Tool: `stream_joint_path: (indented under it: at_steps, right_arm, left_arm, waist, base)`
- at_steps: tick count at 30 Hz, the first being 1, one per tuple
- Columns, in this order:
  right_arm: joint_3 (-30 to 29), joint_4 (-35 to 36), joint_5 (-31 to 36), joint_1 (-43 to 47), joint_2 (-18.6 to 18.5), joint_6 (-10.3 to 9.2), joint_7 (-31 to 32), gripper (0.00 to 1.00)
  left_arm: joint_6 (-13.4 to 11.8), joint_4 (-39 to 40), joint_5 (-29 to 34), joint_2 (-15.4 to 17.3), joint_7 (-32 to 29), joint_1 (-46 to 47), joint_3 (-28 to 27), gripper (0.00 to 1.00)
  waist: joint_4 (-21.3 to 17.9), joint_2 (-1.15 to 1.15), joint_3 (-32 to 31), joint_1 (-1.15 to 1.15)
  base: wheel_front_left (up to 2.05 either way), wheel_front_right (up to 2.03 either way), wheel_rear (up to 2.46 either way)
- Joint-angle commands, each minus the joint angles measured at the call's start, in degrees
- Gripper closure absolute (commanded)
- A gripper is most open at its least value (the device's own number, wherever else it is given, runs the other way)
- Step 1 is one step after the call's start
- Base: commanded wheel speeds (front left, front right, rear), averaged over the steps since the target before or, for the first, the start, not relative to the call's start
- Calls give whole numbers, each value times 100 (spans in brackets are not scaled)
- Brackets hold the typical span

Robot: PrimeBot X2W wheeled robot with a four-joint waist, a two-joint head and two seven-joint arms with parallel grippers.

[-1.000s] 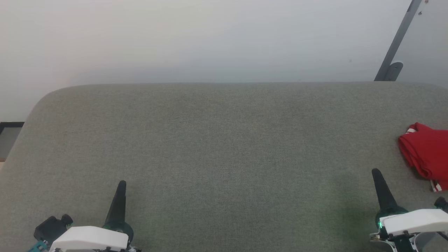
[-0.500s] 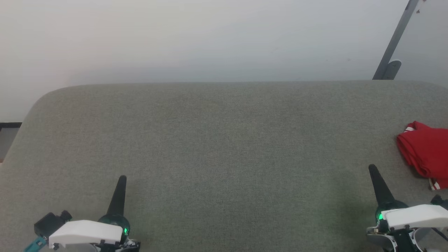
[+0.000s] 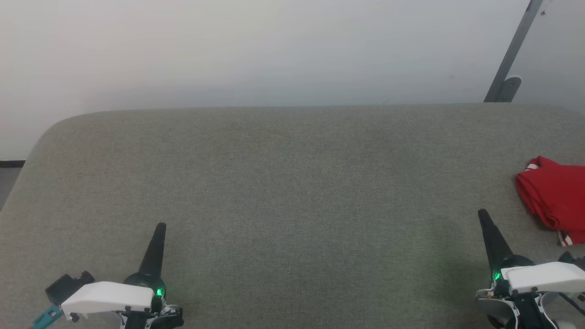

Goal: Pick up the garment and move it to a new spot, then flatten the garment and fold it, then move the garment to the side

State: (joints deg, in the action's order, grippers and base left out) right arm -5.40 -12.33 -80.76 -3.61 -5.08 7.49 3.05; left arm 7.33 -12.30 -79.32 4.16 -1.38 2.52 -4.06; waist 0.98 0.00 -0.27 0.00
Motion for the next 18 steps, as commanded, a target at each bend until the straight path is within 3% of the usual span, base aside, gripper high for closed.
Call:
stream_joint_path:
  at_steps: [1, 18]
  right_arm:
    - [-12, 0, -128, -80, 32, 1, 46, 100]
    - [-65, -94, -690, -190, 131, 0, 212, 100]
  left_arm:
    - [21, 4, -179, 11, -39, 140, -30, 100]
    - [24, -91, -859, -3, -237, 292, -70, 100]
  waist:
    - [-5, 0, 2, 0]
    - [-51, 0, 24, 0]
  base:
    - [0, 0, 0]
    - [0, 0, 0]
